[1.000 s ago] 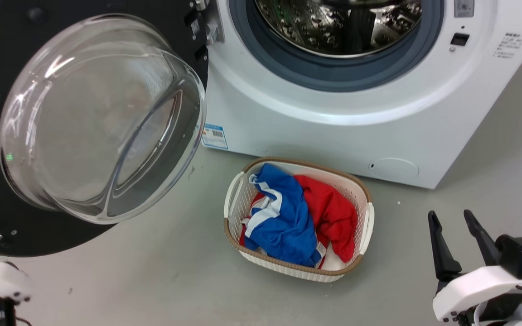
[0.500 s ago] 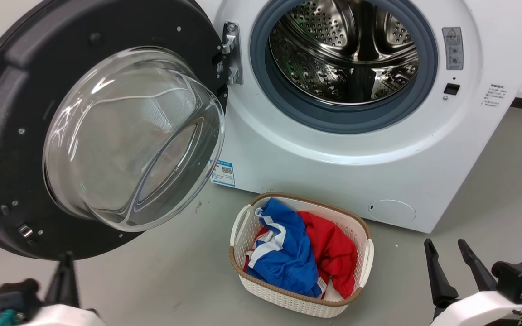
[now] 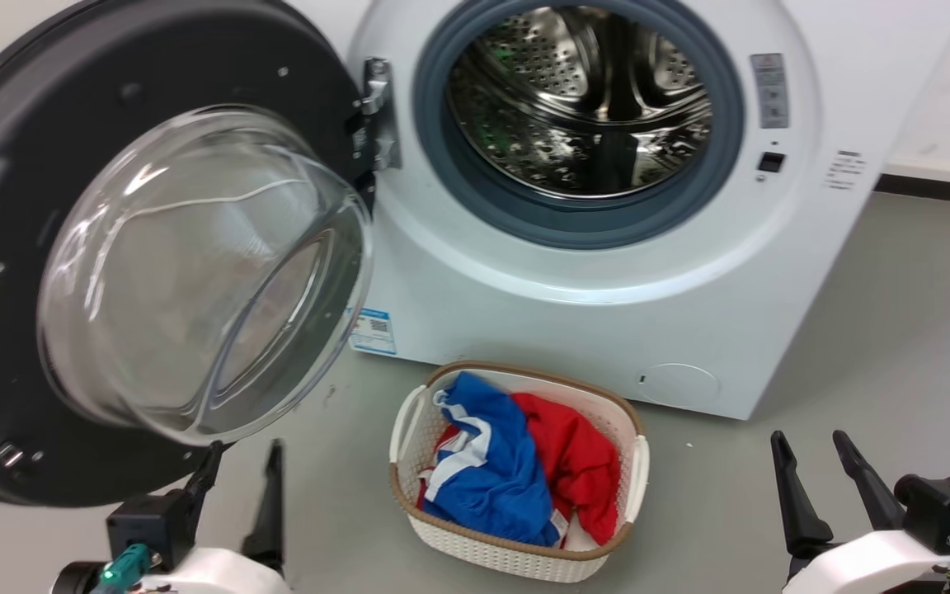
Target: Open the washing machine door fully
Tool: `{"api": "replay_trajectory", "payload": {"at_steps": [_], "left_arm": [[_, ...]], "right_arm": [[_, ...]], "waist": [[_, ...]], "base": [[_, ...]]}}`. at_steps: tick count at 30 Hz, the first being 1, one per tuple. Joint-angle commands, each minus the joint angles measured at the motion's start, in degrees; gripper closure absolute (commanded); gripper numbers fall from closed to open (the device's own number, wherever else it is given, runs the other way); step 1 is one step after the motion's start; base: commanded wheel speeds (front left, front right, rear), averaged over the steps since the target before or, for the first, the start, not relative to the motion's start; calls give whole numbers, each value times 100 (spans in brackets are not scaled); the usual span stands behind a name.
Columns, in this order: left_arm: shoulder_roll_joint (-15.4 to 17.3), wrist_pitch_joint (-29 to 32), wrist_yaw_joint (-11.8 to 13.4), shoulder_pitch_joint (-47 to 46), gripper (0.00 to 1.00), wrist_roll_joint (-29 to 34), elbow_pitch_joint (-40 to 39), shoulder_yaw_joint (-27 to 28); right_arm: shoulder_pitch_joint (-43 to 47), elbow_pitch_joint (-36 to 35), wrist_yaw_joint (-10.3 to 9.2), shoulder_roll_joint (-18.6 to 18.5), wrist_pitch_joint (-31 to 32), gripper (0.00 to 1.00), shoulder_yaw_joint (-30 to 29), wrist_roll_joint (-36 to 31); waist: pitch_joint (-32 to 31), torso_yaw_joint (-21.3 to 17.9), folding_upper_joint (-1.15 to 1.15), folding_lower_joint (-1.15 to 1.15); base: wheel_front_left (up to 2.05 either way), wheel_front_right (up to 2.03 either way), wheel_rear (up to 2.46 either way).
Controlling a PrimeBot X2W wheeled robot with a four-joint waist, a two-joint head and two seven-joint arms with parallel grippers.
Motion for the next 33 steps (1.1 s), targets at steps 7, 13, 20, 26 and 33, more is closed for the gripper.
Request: {"api": "replay_trajectory", "payload": {"at_steps": [7, 13, 20, 26, 33], "left_arm": [[-52, -181, -79, -311, 0, 158, 230, -142], [-121, -313, -139, -490, 0, 216, 519, -236], [-199, -501, -91, -603, 0, 252, 898, -269], [-233, -650, -115, -684, 0, 268, 1210, -283], [-252, -776, -106, -738, 0, 252, 1377, -282]], "right_arm": [[46, -165, 1, 2, 75, 0, 16, -148], [15, -271, 1, 2, 185, 0, 56, -257], [17, -375, 1, 0, 300, 0, 174, -393], [-25, -441, 1, -44, 324, 0, 189, -423], [-50, -513, 1, -49, 338, 0, 138, -436]], "waist": [[-75, -518, 0, 1], [-96, -913, 0, 1], [-71, -1364, 0, 1], [-41, -1595, 0, 1], [-49, -1619, 0, 1]], "base": [[0, 0, 0], [0, 0, 0], [0, 0, 0], [0, 0, 0], [0, 0, 0]]}}
